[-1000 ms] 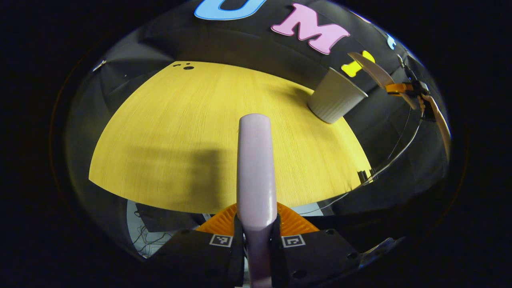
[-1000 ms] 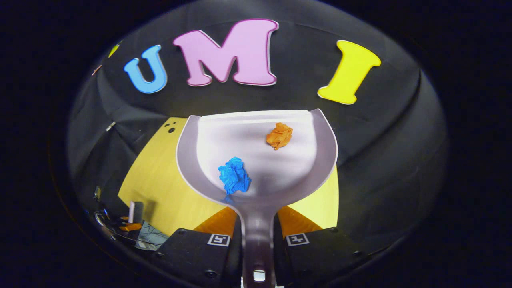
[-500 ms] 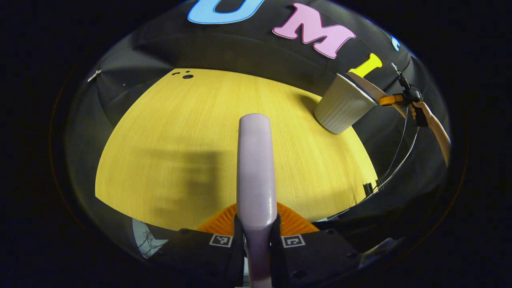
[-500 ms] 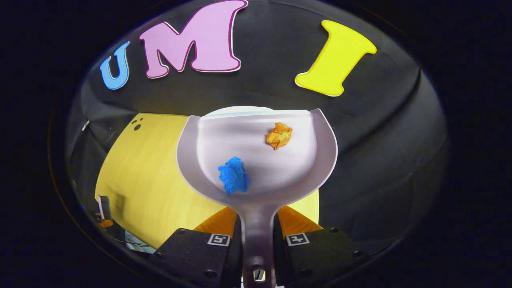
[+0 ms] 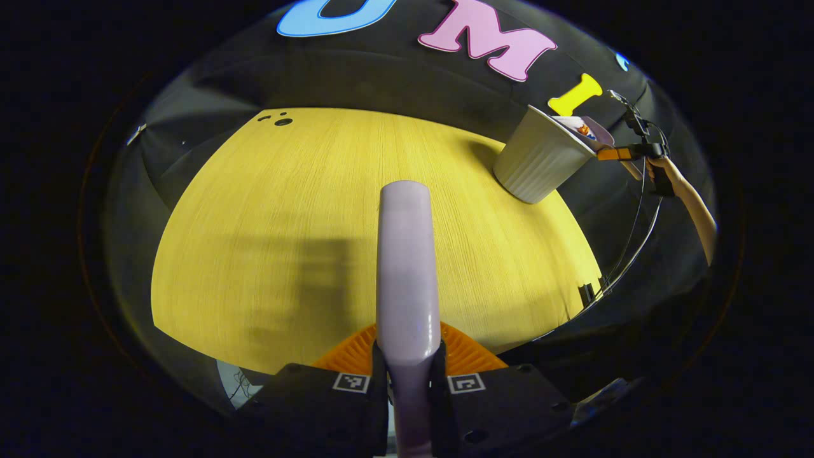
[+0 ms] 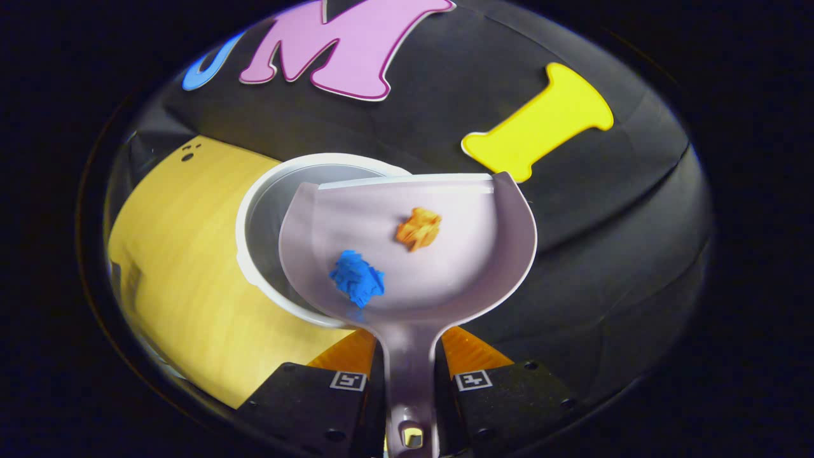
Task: Pick up the small broom and dustpan from the desktop, sweep the trash into the dustpan with the broom, and then empty the trash into the garbage bin.
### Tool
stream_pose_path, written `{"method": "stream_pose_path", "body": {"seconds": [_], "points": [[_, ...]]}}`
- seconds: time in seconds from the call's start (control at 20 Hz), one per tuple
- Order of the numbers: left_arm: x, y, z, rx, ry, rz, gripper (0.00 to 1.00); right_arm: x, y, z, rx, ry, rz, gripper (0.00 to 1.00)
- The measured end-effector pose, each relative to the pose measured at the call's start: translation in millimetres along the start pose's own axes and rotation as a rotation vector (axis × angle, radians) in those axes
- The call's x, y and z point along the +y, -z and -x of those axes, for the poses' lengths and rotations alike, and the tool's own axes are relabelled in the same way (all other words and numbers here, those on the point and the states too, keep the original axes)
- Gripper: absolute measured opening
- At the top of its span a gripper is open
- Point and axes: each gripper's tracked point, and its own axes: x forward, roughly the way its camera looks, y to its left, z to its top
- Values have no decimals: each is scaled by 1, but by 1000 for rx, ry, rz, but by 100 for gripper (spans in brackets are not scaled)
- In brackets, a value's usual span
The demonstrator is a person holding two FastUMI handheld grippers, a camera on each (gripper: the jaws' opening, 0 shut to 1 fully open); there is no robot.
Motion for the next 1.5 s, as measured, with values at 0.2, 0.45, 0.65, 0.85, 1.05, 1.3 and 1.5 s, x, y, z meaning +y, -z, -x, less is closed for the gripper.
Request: {"method": "stream_pose_path", "body": {"seconds": [0.2,0.45,0.65,0.85,1.05,1.3,1.5], "points": [[2,2,-2,12,-2,-5,30,-12,0,-5,-29,99,97,31],[3,11,-3,29,-9,24,30,-24,-3,2,-76,299,346,36],[7,18,0,40,-20,48,30,-26,-5,8,-93,420,515,34],[6,23,2,47,-26,61,30,-29,-6,10,-106,483,633,36],[3,23,1,46,-27,64,30,-26,-9,11,-121,514,726,35],[1,22,1,36,-31,70,30,-28,-8,11,-108,476,696,35],[1,18,1,12,-39,86,30,-26,-5,14,-88,414,604,36]]}}
